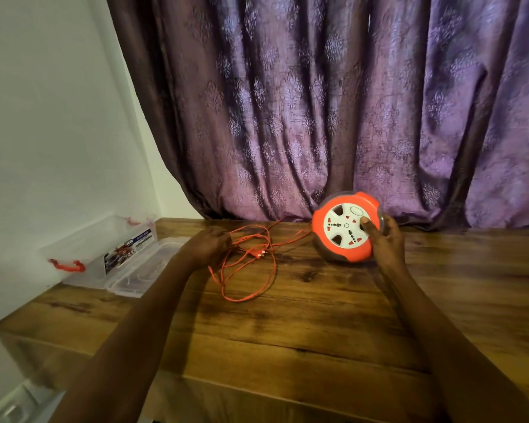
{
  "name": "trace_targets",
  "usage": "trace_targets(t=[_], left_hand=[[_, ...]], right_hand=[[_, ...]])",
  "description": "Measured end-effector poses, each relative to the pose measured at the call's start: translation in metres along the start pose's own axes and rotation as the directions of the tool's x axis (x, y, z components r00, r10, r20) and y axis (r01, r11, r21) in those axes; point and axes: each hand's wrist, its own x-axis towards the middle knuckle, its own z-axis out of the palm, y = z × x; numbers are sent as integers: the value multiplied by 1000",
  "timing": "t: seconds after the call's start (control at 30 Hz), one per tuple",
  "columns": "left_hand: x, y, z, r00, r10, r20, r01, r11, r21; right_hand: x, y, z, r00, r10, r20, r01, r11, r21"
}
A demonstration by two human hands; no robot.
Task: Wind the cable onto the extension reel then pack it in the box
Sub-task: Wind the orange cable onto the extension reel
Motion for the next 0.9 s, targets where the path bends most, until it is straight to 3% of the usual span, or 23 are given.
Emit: trace_targets(t=[0.07,0.17,0.3,0.43,0.53,0.63,0.73,0.83,0.9], left_hand=[[0,-2,4,996,26,89,-21,998,-53],[4,-4,-1,967,-76,244,98,992,-83],[18,7,-15,959,-97,266,96,995,20],[27,22,-14,964,52,262,-37,997,-64],[31,29,-5,959,-22,282,46,996,-79],[30,30,-1,971,-106,213,167,941,-296],[28,30,-11,979,-200,38,169,690,-704],[31,29,-26,942,-309,-131,83,593,-801],[32,30,-32,928,-331,-168,42,543,-839]], right_hand=[[1,0,0,1000,0,0,0,1000,-3],[1,0,0,1000,4,7,-4,1000,-5],[-1,1,3,1000,-1,13,1,1000,7],[0,5,3,1000,6,17,-6,999,33],[2,8,2,1000,1,15,-1,999,35],[4,11,1,1000,1,18,-2,999,33],[5,13,0,1000,5,15,-5,999,37],[6,14,0,1000,7,5,-8,999,37],[6,14,0,1000,7,5,-7,999,35]])
